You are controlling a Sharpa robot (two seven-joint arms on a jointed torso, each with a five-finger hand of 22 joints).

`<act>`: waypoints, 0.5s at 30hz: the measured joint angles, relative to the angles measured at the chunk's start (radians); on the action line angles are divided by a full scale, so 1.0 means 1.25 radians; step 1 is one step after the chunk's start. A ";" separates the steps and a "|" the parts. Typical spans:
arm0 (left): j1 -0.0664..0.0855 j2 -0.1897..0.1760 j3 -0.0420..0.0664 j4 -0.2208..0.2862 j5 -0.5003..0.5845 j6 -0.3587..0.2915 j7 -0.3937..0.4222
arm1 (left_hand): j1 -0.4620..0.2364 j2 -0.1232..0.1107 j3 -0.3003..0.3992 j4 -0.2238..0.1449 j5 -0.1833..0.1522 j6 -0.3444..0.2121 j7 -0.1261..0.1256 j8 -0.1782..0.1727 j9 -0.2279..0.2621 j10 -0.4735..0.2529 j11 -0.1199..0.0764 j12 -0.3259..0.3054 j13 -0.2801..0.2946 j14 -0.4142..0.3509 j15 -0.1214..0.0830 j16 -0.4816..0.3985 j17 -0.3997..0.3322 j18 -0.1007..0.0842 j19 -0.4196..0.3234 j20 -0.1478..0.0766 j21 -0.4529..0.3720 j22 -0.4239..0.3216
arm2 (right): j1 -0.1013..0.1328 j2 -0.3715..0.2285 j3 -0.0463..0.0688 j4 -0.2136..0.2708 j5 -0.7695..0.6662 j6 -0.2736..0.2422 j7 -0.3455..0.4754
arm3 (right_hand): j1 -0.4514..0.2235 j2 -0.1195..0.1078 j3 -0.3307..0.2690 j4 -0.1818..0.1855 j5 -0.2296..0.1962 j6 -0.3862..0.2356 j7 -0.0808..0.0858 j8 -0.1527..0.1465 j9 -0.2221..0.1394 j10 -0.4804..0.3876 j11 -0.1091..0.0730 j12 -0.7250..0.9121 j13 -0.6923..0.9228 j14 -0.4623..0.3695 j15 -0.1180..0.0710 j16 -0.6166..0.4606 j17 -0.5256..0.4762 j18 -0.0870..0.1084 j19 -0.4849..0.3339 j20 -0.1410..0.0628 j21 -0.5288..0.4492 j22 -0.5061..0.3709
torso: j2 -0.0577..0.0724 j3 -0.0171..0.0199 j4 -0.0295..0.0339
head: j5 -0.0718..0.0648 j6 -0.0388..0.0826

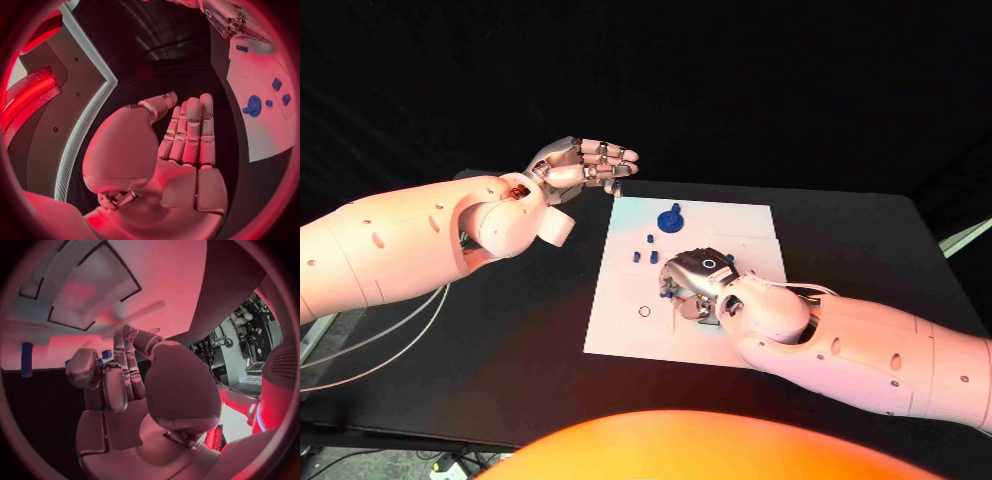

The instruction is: Assemble the parts on the task board

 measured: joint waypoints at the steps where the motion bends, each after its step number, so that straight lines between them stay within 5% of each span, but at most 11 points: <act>1: 0.000 0.000 0.000 0.000 0.000 0.000 0.000 | 0.000 0.000 0.000 0.000 0.000 0.000 0.000 0.000 0.000 0.000 0.000 0.000 0.000 0.000 0.000 0.000 0.000 0.000 0.000 0.000 0.000 0.000 | 0.000 0.000 0.000 0.000 0.000 -0.002 0.000 | 0.000 0.000 0.000 0.000 0.000 0.000 0.000 0.000 0.000 0.000 0.000 0.000 0.000 0.000 0.000 0.000 0.000 0.000 0.000 0.000 0.000 0.000 | 0.000 0.0000 0.0000 | 0.000 0.000; 15: 0.000 -0.001 0.000 0.000 0.001 0.001 -0.001 | 0.000 0.000 0.000 0.000 0.000 0.000 0.000 0.000 0.000 -0.005 -0.005 0.000 0.000 0.000 0.000 0.000 -0.003 0.000 -0.006 0.006 0.000 -0.002 | 0.001 0.003 0.000 0.002 0.001 -0.006 0.001 | 0.000 0.000 0.000 0.000 0.000 0.000 0.000 0.000 -0.009 0.000 0.000 0.000 0.000 0.000 0.000 0.000 0.000 0.000 0.000 0.000 0.000 0.000 | 0.000 0.0000 -0.0003 | 0.001 0.000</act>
